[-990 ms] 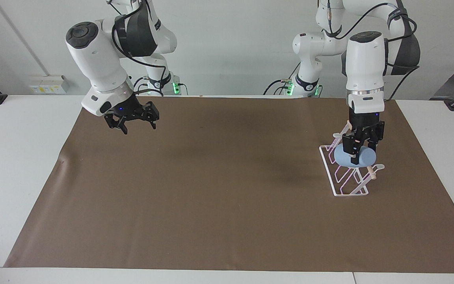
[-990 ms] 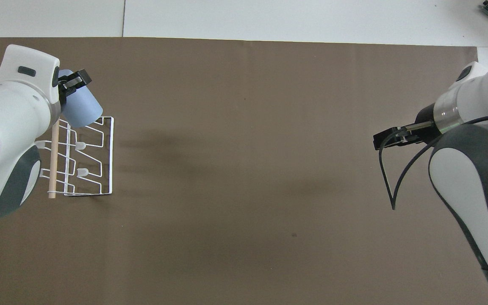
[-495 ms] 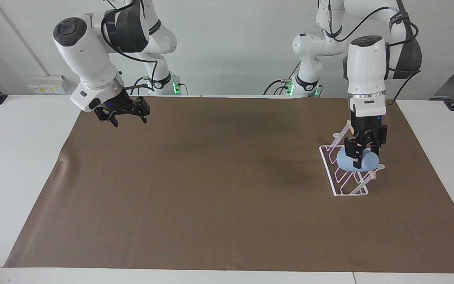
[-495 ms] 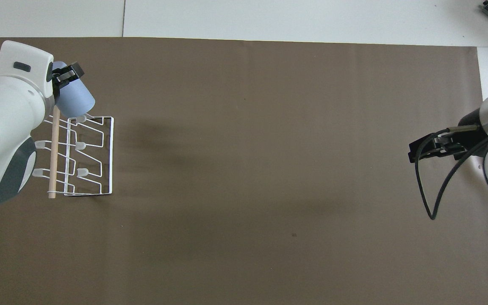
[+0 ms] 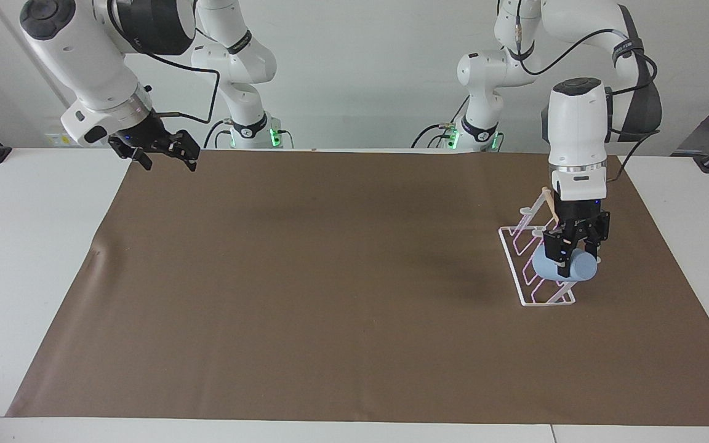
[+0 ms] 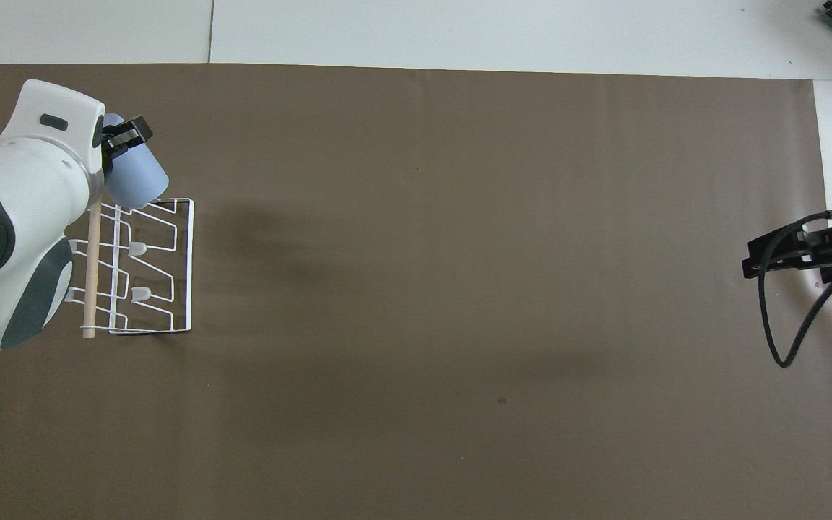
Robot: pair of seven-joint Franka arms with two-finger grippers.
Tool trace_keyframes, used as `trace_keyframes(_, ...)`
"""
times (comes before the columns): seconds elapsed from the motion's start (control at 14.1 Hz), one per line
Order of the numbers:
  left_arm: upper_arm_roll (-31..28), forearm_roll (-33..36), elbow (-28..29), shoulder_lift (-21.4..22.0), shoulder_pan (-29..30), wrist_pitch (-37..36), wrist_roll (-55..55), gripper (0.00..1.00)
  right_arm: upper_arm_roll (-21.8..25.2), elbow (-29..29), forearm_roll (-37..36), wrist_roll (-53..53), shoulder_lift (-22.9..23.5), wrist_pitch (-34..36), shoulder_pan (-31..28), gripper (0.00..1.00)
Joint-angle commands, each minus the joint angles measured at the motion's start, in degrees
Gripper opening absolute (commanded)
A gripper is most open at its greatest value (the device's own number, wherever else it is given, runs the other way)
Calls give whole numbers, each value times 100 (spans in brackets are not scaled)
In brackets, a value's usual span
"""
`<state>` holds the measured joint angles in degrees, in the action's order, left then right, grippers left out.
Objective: Hang cup on cup holder
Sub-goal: 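Lower the cup onto the rack hook with the left gripper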
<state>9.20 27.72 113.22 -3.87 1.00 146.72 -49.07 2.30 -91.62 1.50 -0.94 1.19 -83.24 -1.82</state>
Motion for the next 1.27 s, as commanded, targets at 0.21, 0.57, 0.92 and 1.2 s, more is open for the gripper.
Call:
trace_keyframes(0.21, 3, 120, 429, 229, 41, 164, 29, 0, 262, -145, -97, -73, -75, 1, 138, 100)
trace_keyframes(0.57, 3, 120, 569, 291, 111, 164, 20, 0, 262, -172, -97, -64, -75, -254, 120, 100)
trace_keyframes(0.92, 3, 120, 640, 361, 111, 182, -23, 0, 262, -181, -88, 531, -67, -403, 50, 100)
trace_keyframes(1.2, 3, 111, 946, 641, 120, 348, -41, 0, 262, -181, -79, 639, -67, -421, 50, 100)
